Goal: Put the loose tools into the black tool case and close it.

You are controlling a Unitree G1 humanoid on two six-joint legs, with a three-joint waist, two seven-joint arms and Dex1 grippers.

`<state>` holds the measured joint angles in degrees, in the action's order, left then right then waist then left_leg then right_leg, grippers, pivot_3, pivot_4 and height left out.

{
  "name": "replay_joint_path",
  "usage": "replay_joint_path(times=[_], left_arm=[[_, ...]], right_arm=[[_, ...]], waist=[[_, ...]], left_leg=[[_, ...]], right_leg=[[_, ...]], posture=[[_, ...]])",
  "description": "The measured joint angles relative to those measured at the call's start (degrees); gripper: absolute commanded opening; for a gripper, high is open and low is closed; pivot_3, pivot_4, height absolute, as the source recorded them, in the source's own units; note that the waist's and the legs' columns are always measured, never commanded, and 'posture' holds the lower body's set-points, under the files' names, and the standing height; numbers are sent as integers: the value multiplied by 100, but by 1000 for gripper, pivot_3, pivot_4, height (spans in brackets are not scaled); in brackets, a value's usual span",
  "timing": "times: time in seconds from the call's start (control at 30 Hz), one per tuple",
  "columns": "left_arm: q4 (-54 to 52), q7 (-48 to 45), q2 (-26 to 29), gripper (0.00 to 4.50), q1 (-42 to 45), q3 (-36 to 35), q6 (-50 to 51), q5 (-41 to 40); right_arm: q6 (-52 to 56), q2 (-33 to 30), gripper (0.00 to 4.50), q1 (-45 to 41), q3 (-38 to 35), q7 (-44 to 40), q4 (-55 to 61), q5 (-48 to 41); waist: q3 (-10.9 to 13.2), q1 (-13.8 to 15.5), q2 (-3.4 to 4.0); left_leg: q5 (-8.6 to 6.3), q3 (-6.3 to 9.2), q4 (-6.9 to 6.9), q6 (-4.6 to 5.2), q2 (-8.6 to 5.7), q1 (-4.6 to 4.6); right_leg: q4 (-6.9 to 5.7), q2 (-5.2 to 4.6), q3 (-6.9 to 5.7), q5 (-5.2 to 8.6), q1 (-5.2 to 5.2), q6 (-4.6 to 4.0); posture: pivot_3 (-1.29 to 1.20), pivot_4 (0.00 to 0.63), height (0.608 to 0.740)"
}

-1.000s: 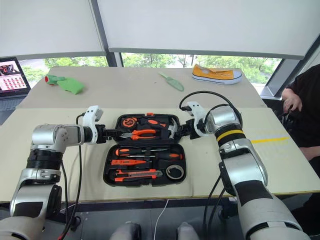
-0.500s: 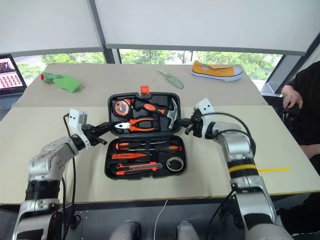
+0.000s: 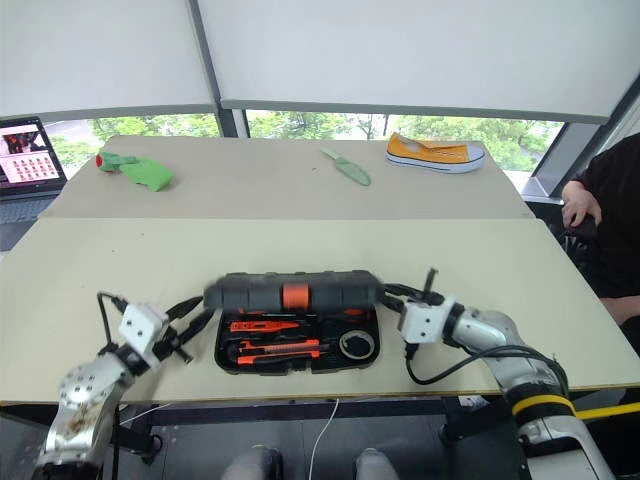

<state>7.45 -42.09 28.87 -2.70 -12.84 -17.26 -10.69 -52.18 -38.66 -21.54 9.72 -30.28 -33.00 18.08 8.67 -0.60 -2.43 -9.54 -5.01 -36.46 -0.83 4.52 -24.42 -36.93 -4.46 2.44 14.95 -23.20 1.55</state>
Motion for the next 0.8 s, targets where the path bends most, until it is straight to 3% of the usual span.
replay_joint_path(times=[0.03,0.07,0.13,0.17,0.23,0.27,0.37,0.43,0.5,0.7,0.8], left_arm=[[15,0,100,3450,5,-47,-53,13],[35,-1,237,3483,35,-124,-28,-18],[110,11,413,3483,64,-321,35,-60],[182,-63,511,3483,216,-398,398,-304],[389,-274,711,2914,627,-400,1109,-648],[436,-333,764,2732,812,-386,1293,-705],[603,-562,845,1631,1733,-96,1926,-765],[798,-731,835,904,2241,209,2112,-717],[1074,-885,800,136,2610,464,2188,-628],[2639,-1685,765,50,3576,1524,1842,169],[3028,-1986,755,50,3697,1604,1619,238]], right_arm=[[-45,2,2730,26,32,47,-11,32],[-40,-9,3081,62,1,107,15,3],[-6,-93,2936,89,-80,131,37,-40],[425,-269,2688,416,-200,-212,359,-670],[1799,-655,2082,1314,-323,-1337,1482,-2420],[2233,-816,1742,1589,-325,-1681,1824,-2860],[3638,-1385,678,2317,-313,-2560,3172,-3843],[4259,-1489,65,2485,-269,-2735,3851,-4055],[4825,-1496,0,2523,-146,-2783,4321,-4177],[6120,-1142,0,2044,304,-2681,4946,-4026],[6482,-850,0,1544,475,-2589,4882,-3772]], waist=[[0,-16,0],[0,-28,1],[-1,-39,2],[-1,-20,0],[-1,83,-2],[-2,106,-2],[-2,113,-3],[-5,65,-6],[-5,25,-7],[-4,-26,-12],[-1,-26,-15]], left_leg=[[0,0,0,1,0,1],[2,-1,0,3,1,7],[2,-3,0,4,6,14],[3,-1,7,6,7,13],[4,5,12,7,11,11],[3,5,16,7,10,10],[3,3,12,7,10,10],[3,3,12,7,12,15],[3,7,12,7,13,16],[3,10,13,7,11,-1],[4,11,11,8,12,-32]], right_leg=[[-1,0,1,-3,0,-2],[-4,0,2,-5,1,-3],[-5,3,2,-4,5,-2],[-6,3,0,-3,12,10],[-7,4,-11,-5,17,33],[-7,4,-12,-4,15,34],[-5,7,-10,-5,14,34],[-4,14,-10,-7,12,33],[-6,18,-10,-4,8,37],[-4,26,-7,-7,-10,32],[-8,28,-6,-10,-39,26]], posture=[[0,150,740],[0,150,740],[0,150,740],[0,150,740],[0,150,740],[0,150,740],[0,150,740],[0,150,740],[0,150,740],[0,150,740],[0,150,740]])
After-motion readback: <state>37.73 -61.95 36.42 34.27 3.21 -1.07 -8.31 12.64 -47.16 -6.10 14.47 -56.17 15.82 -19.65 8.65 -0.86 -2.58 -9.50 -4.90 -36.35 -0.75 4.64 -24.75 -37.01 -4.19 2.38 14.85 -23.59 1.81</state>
